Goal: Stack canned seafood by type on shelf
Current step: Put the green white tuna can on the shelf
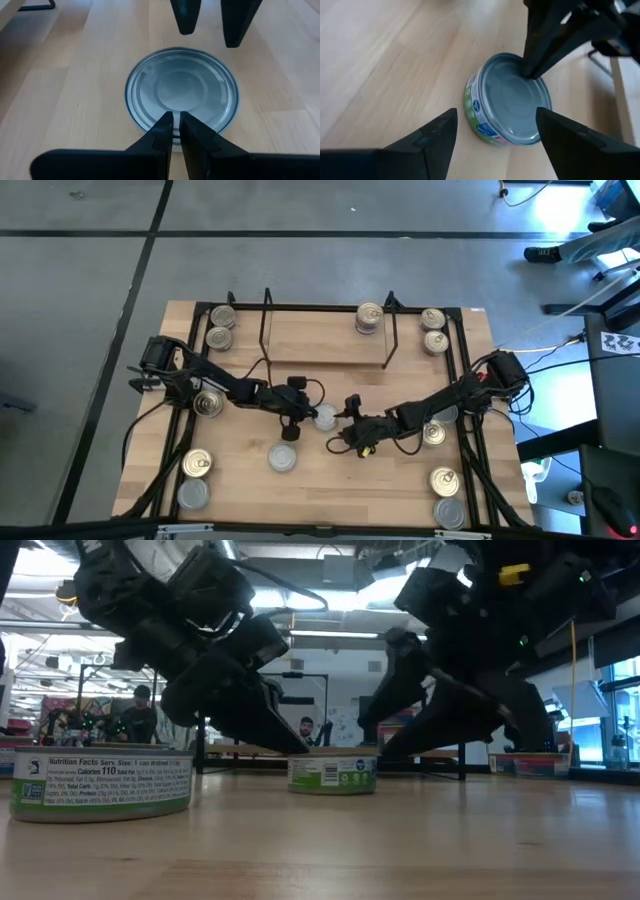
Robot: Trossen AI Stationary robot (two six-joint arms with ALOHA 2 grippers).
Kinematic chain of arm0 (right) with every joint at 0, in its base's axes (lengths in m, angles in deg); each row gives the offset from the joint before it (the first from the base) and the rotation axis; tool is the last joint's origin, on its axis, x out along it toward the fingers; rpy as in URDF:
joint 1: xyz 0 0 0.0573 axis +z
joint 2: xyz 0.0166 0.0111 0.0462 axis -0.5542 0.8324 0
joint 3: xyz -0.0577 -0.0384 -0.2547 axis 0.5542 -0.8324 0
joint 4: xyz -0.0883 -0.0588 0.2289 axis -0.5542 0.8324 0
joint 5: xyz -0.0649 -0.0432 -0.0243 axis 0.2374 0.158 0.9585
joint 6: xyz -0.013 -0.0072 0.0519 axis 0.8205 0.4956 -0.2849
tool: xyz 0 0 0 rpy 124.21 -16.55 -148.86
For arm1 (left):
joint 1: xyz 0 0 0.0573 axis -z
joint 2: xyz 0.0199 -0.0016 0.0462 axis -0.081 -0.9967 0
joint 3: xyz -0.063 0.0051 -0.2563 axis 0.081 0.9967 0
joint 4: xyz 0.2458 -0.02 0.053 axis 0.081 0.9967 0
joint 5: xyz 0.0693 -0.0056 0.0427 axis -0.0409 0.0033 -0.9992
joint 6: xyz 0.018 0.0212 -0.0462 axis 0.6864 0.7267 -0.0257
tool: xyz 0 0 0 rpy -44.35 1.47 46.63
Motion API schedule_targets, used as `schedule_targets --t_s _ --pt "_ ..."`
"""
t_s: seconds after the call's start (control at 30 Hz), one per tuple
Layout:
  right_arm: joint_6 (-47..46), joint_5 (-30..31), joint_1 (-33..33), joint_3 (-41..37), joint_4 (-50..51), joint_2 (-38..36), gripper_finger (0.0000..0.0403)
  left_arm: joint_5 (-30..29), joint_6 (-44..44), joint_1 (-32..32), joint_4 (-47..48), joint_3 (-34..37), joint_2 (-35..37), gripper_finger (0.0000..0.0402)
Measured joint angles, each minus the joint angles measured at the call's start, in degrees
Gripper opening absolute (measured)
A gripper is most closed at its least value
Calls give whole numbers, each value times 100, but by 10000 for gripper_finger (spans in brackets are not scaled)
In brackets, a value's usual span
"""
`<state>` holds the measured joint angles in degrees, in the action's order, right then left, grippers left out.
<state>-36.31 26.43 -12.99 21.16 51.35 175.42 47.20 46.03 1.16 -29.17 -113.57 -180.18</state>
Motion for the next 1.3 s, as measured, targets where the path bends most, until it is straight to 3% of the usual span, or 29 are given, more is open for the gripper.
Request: schedule_targets --t_s 0.37,0.9,1.13,1.3 --pt "1012 197 -4 0 -115 7 269 15 -86 2 -466 233 -2 33" --pt "1174 452 -5 2 -507 560 269 13 -15 4 -557 254 -15 33" --pt "1370 514 -6 5 -602 671 269 15 -240 -20 -1564 822 -28 33" --pt "1867 681 -7 4 -947 733 269 44 -275 -58 -1704 889 -34 33"
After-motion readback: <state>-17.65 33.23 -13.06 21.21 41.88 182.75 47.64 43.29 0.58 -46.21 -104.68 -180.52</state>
